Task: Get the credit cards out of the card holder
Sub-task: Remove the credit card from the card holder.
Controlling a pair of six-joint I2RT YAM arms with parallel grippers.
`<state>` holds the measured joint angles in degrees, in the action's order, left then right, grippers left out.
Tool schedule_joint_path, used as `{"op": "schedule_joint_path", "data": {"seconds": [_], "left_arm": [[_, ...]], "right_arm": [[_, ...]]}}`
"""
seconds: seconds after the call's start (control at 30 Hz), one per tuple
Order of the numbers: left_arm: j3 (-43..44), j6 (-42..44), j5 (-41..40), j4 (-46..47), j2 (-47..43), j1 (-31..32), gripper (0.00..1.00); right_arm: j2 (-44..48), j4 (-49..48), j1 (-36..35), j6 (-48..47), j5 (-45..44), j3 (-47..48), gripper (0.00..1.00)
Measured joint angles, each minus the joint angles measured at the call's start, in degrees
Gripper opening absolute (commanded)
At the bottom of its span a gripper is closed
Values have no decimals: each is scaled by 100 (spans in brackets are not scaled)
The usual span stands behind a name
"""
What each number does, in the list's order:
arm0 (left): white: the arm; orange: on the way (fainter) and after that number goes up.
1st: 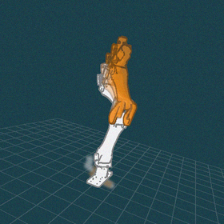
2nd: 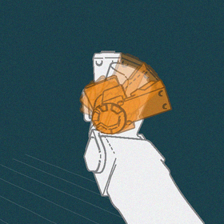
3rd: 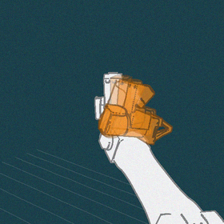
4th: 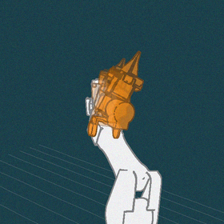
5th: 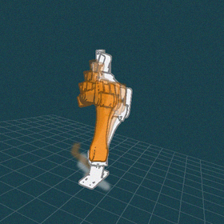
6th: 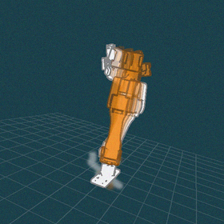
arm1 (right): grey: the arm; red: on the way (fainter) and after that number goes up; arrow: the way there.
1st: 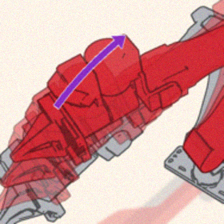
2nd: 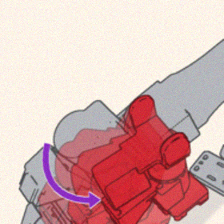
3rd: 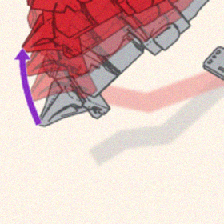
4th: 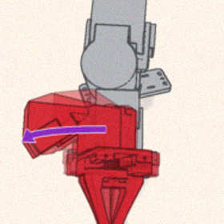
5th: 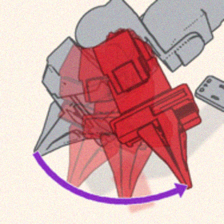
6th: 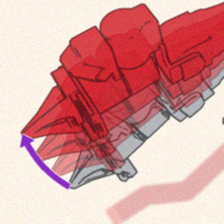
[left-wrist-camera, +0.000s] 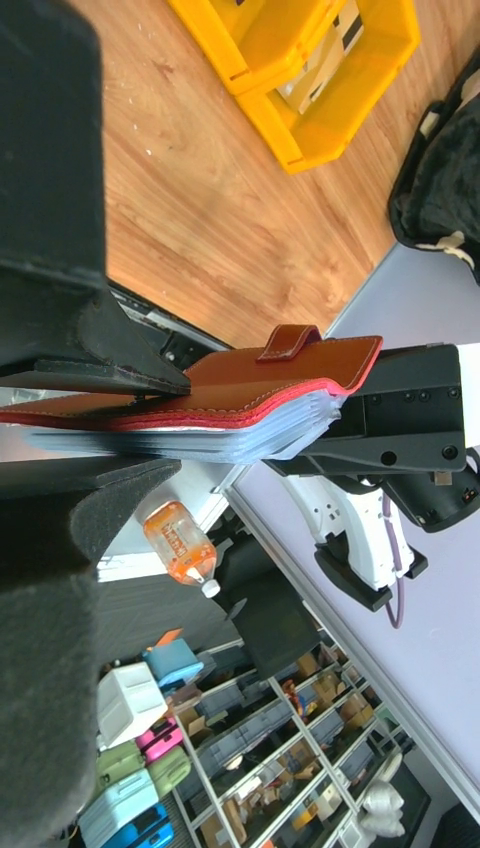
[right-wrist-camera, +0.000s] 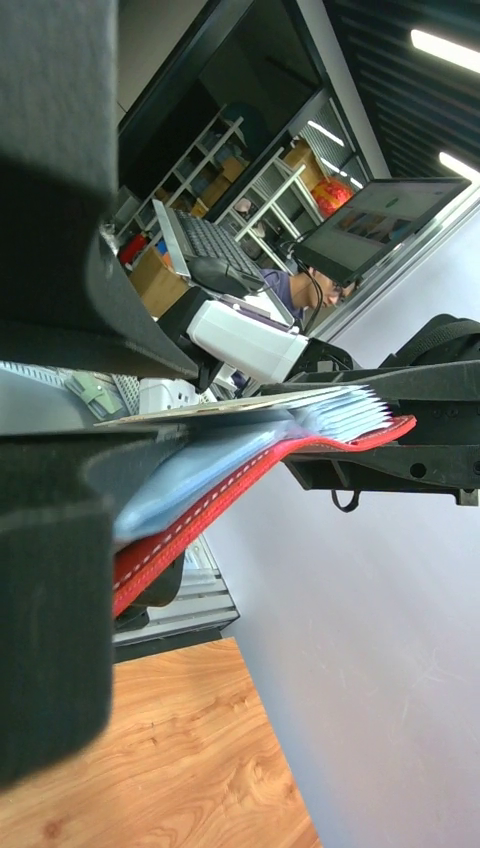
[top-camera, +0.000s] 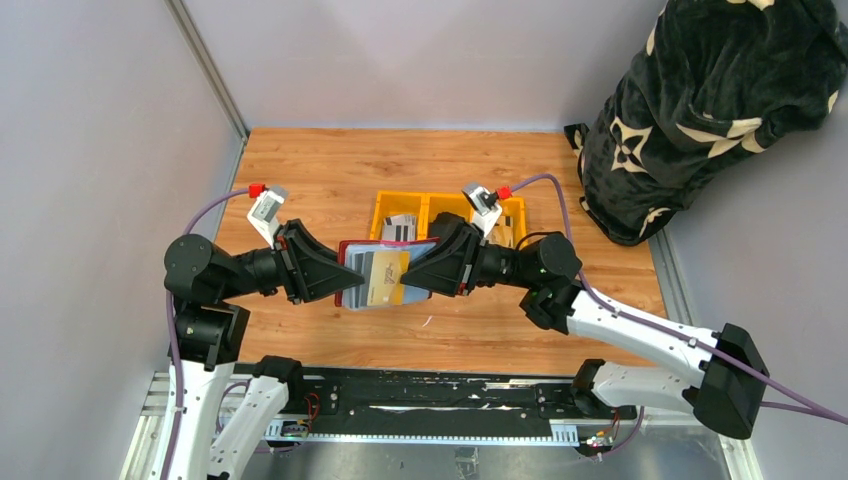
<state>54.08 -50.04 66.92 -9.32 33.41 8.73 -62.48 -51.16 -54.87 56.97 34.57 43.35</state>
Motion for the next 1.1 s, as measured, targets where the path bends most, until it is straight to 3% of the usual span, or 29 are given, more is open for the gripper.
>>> {"op": "schedule_joint_path", "data": {"seconds": [0.07,0.2,0.4,0.73,0.97,1.1], "left_arm": [[0,4,-13,-2,0,0,8],[0,9,-46,-4,0,-2,8],[2,11,-33,-2,0,0,6],[35,83,0,-55,2,0,2],[269,704,-122,-612,15,0,0],[494,1294,-378,-1185,87,0,0]], "right_arm": [[-55,-37,-17,20,15,26,32],[-144,-133,-37,63,42,42,10],[-140,-142,-37,59,15,22,0],[586,601,11,-291,-144,-101,0],[1235,2092,245,-870,-291,-59,0],[1591,3056,782,-1126,-337,57,0]]}}
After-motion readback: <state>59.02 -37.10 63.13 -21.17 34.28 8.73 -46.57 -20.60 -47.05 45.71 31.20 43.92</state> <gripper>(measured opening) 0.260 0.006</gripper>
